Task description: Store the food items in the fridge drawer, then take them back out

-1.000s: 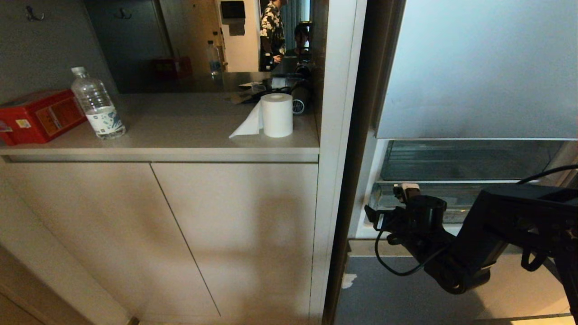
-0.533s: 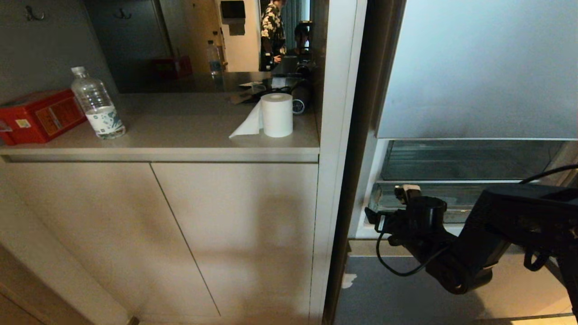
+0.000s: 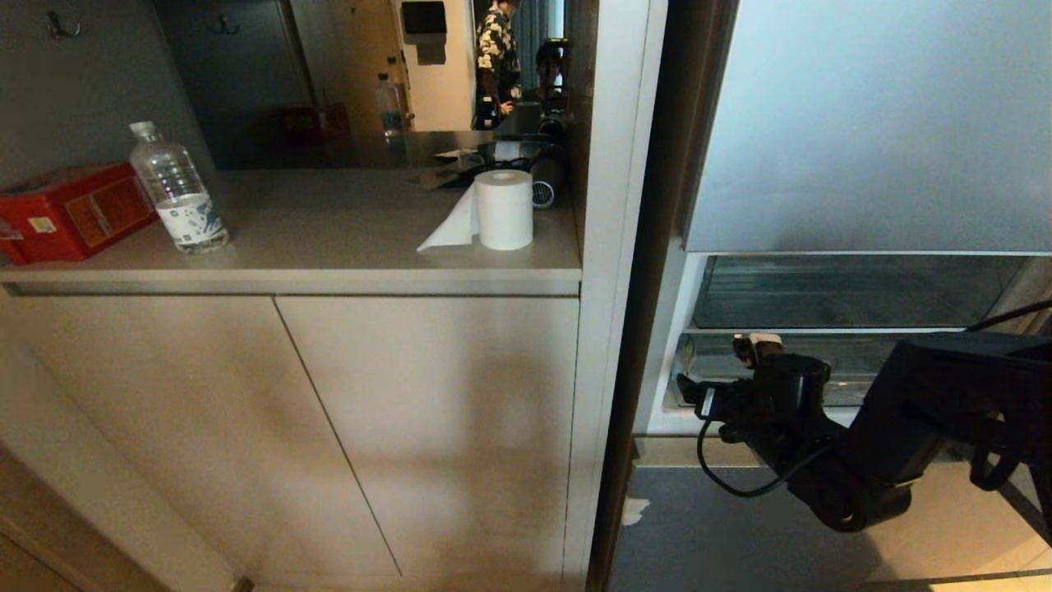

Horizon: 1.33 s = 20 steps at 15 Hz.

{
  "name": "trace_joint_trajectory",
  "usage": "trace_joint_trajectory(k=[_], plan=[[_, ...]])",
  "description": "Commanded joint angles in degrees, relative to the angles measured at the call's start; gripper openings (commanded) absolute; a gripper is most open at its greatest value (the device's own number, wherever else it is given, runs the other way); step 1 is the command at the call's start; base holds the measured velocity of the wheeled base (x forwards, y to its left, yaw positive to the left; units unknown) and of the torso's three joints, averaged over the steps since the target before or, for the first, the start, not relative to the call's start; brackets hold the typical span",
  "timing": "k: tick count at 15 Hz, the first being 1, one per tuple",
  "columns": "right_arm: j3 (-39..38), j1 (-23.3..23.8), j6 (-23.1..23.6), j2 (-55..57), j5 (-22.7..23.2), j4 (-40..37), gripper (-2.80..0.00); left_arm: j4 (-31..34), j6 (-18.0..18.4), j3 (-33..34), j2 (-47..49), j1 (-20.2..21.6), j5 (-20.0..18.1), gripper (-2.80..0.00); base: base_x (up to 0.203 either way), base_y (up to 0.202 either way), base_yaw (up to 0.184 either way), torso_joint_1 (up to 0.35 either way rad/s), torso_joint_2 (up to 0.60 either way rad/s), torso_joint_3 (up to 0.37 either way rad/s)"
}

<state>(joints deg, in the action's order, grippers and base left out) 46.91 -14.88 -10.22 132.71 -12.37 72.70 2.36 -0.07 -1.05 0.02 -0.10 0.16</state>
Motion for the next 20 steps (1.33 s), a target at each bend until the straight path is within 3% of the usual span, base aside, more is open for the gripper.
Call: trace_joint_trajectory(k=[1,15,16,20], plan=[[2.23,0.12,-0.07,2.16,-0.11,0.42,0.0,0.01,-0.08,-0.01,-0.11,0.01,0.02,-2.8,0.0,0.0,0.0,0.0,0.0,0.0],[8.99,-0.23,-0.77,4.75,-0.02,-2.48,0.0,0.01,-0.02,-0.01,-0.11,0.01,0.02,-2.8,0.0,0.0,0.0,0.0,0.0,0.0],[8.99,-0.49,-0.77,4.75,-0.02,-2.48,-2.8,0.01,-0.02,-0.01,-0.11,0.01,0.02,-2.8,0.0,0.0,0.0,0.0,0.0,0.0],[8.36,-2.23,-0.95,4.44,-0.11,-2.48,-2.8,0.01,-0.06,-0.01,-0.11,0.01,0.02,-2.8,0.0,0.0,0.0,0.0,0.0,0.0]])
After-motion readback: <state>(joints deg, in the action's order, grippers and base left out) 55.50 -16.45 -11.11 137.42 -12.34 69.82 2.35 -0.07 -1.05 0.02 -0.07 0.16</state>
